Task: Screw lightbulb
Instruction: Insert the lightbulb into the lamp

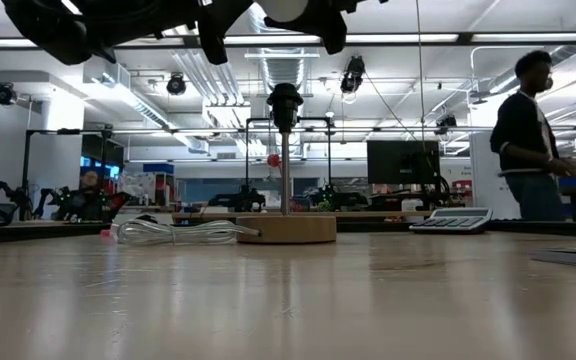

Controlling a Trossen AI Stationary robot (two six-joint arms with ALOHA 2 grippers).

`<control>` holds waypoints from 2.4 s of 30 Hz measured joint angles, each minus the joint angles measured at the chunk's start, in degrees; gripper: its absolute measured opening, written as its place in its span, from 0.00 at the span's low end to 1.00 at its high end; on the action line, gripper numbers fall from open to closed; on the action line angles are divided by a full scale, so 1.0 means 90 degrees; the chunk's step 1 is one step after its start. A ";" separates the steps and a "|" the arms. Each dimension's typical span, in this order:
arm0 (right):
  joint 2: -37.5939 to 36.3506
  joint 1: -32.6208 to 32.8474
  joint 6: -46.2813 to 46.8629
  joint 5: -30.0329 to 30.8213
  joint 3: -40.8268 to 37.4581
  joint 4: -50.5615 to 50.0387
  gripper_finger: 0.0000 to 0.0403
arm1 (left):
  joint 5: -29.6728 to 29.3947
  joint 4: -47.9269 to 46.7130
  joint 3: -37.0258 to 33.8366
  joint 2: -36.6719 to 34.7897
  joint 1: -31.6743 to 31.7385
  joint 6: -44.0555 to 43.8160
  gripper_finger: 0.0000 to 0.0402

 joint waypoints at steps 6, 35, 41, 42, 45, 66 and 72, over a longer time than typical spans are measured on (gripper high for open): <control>0.0002 0.0062 0.0079 0.0028 0.0000 -0.0017 0.64 | -0.0045 0.0005 0.0000 0.0000 -0.0084 0.0069 0.27; 0.0007 0.0626 0.0509 0.0504 -0.0002 -0.0122 0.70 | -0.1301 0.0096 -0.0010 -0.0012 -0.0951 0.0610 0.27; 0.0012 0.0792 0.0573 0.0946 -0.0005 -0.0165 0.74 | -0.1776 0.0324 -0.0012 -0.0029 -0.1149 0.0619 0.24; 0.0012 0.0824 0.0580 0.1003 -0.0005 -0.0167 0.74 | -0.1867 0.0370 -0.0012 -0.0024 -0.1190 0.0625 0.24; 0.0012 0.0939 0.0667 0.1158 -0.0007 -0.0173 0.73 | -0.2154 0.0506 -0.0012 -0.0022 -0.1350 0.0639 0.25; -0.0010 0.2649 0.0302 0.3939 -0.0010 -0.0606 0.72 | -0.2582 0.1553 -0.0012 0.0092 -0.2763 0.2394 0.24; 0.0002 0.3266 -0.1447 0.4254 -0.0286 0.1570 0.72 | -0.2559 0.2100 -0.0012 0.0177 -0.3174 0.3195 0.24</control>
